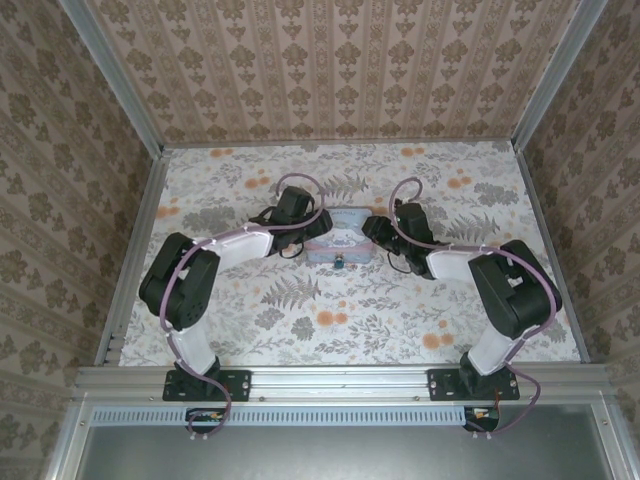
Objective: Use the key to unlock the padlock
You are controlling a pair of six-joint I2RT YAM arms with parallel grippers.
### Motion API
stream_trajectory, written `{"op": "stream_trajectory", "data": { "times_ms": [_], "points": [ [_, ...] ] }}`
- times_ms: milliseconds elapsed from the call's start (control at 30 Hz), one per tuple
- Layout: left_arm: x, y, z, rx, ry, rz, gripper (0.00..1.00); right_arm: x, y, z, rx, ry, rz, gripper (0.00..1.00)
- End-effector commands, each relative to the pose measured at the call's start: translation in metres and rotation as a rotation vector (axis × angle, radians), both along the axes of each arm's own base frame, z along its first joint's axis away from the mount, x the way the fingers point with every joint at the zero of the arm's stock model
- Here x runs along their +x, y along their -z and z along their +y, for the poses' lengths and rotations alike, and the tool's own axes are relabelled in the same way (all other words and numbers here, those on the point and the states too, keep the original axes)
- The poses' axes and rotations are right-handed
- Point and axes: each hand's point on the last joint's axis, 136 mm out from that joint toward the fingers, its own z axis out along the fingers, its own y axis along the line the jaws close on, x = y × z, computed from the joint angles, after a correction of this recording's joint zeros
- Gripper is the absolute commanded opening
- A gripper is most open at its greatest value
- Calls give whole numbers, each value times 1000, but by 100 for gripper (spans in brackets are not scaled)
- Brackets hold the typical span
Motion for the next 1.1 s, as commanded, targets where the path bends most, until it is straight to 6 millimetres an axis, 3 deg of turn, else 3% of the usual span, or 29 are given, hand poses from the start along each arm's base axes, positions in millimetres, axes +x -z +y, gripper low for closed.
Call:
{"op": "stream_trajectory", "data": {
  "times_ms": [0,167,433,667,800,933,1067],
  "points": [
    [-18,-4,-42,-120,160,77,64,-9,-12,60,83,-194,19,36],
    [4,-8,-32,-112,151,57,66,14,-15,68,113,-187,20,36],
    [12,-5,-34,-130,175,62,67,14,-11,65,116,-165,30,37],
    [11,-2,-39,-131,180,63,73,15,-15,43,82,-115,13,65],
    [19,-5,-28,-136,134,55,79,13,-24,22,63,-82,-6,71],
    [29,-13,-10,-154,83,32,88,1,-28,1,32,-71,-11,72],
    [36,-25,13,-151,46,1,92,-29,-22,-7,-34,-134,6,72]
  ]
}}
